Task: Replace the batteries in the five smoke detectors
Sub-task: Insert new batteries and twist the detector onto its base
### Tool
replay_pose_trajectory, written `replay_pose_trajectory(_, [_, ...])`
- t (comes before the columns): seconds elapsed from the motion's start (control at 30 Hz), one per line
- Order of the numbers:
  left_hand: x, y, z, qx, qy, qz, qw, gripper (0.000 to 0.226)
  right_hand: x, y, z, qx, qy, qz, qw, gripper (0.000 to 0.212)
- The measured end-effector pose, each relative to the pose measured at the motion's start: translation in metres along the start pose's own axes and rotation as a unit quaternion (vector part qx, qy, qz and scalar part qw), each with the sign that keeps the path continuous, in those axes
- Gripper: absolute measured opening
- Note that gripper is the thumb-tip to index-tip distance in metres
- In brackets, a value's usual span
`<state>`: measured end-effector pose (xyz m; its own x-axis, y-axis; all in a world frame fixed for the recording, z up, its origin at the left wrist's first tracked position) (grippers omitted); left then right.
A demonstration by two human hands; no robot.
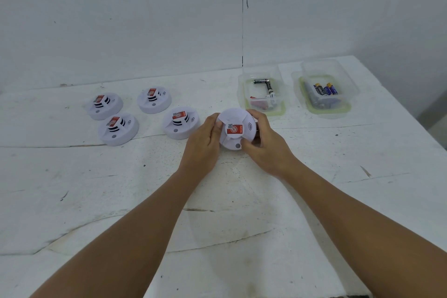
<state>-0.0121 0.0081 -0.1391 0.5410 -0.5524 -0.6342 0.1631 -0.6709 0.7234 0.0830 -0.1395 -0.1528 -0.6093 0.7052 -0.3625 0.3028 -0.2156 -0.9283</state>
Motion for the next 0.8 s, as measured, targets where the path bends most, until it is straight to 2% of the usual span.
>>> replay_pose_trajectory(0.53, [-0.0007, 0.0002, 0.0003, 0.001, -0.001, -0.007, 1.0, 0.037, -0.0002, -0.0027, 0.0015, 0.005, -0.002, -0.005, 1.0, 0.07])
replay_pose_trajectory(0.8, [-0.0031, 0.0042, 0.0014, -0.012, -0.002, 0.013, 1.0, 0.033, 0.0001, -0.0065, 0.0025, -0.037, 0.014, -0.05, 0.998, 0.065])
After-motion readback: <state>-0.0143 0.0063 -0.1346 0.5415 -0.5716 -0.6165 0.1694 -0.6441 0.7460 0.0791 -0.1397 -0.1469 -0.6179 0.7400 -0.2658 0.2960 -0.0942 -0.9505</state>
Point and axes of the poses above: each hand's wrist, its own z-axis away from the middle knuckle, its own x-axis out of the palm, y = z × x, the point moved 6 cm from there along -z, towards the middle knuckle, and after that the axes turned 9 degrees about -z, right-handed, at the moved point
